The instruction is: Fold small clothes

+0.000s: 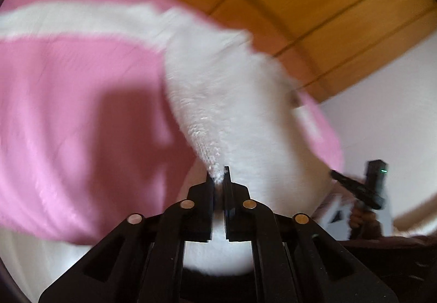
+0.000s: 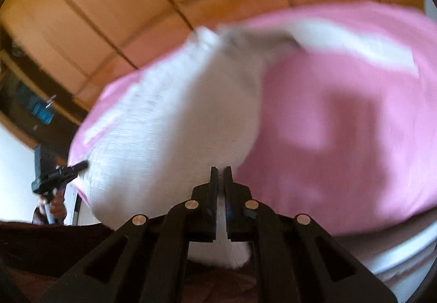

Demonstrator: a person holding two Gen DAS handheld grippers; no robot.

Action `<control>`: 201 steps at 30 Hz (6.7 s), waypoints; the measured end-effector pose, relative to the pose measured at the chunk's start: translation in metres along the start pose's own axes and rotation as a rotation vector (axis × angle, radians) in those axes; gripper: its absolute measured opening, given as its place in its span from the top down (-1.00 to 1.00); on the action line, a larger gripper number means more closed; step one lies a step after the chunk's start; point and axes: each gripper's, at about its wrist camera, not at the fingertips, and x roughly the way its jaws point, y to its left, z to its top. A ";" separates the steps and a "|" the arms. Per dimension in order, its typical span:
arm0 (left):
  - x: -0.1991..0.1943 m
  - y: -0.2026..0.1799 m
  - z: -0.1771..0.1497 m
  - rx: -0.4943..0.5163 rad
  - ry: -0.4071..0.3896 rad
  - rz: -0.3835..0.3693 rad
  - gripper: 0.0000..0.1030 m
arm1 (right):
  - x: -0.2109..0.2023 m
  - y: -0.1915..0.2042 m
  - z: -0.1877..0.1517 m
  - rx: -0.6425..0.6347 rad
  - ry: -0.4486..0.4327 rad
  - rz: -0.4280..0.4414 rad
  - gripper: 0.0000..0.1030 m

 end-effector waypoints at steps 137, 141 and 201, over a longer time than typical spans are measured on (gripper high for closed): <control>0.029 0.018 -0.034 -0.108 0.054 -0.072 0.65 | -0.035 -0.023 -0.004 0.051 -0.066 0.138 0.89; 0.008 0.012 -0.028 -0.088 0.012 -0.066 0.59 | -0.023 -0.034 -0.009 0.038 -0.022 0.045 0.89; -0.084 0.204 0.137 -0.694 -0.519 0.375 0.55 | 0.043 0.017 0.010 0.006 0.104 0.075 -0.12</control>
